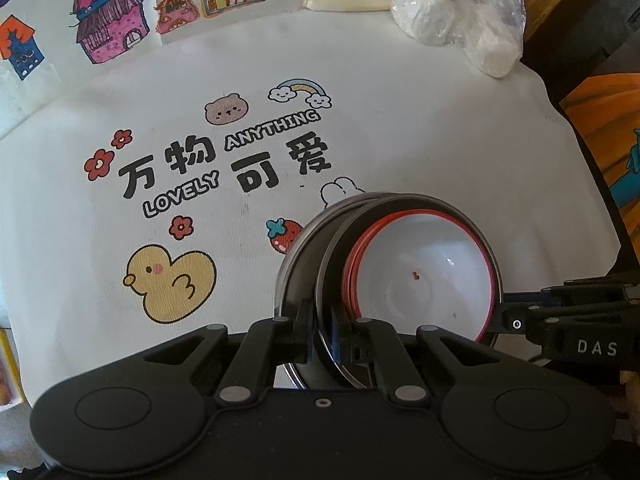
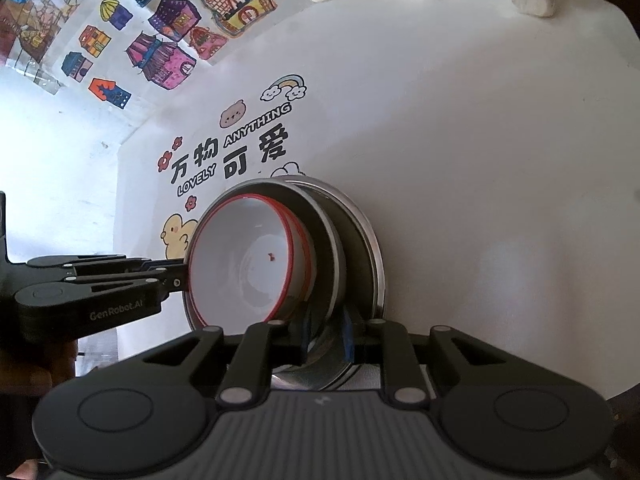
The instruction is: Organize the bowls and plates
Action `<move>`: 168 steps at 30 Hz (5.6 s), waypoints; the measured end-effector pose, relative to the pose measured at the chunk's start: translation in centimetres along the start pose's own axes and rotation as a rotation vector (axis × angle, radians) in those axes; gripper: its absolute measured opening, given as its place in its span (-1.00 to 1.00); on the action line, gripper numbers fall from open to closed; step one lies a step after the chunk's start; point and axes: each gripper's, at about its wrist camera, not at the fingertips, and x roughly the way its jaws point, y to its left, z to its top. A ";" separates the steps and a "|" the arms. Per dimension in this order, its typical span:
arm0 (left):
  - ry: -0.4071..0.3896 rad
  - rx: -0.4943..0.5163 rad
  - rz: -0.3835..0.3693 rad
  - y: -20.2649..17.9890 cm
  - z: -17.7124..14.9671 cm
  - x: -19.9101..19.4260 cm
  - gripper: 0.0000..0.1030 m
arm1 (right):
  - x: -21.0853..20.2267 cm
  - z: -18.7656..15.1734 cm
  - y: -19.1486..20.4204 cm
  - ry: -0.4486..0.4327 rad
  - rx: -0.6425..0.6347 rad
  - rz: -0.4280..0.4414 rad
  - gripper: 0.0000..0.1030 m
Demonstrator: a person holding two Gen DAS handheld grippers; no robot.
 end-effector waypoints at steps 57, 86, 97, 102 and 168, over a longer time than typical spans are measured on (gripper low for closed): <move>-0.486 0.044 0.164 -3.3 -16.1 -17.0 0.98 | -15.4 -17.5 5.2 -0.608 -0.055 -0.177 1.00; -0.486 0.221 0.090 2.4 -23.0 -20.1 0.94 | -13.7 -28.4 15.2 -0.713 -0.003 -0.374 1.00; -0.480 0.228 0.071 2.3 -23.5 -20.3 0.94 | -14.1 -29.0 15.0 -0.705 0.001 -0.378 1.00; -0.474 0.230 0.067 2.0 -23.8 -20.3 0.93 | -14.1 -29.0 15.0 -0.700 -0.004 -0.374 1.00; -0.427 0.208 0.080 2.2 -23.7 -18.8 0.88 | -12.9 -28.0 14.2 -0.641 0.004 -0.366 1.00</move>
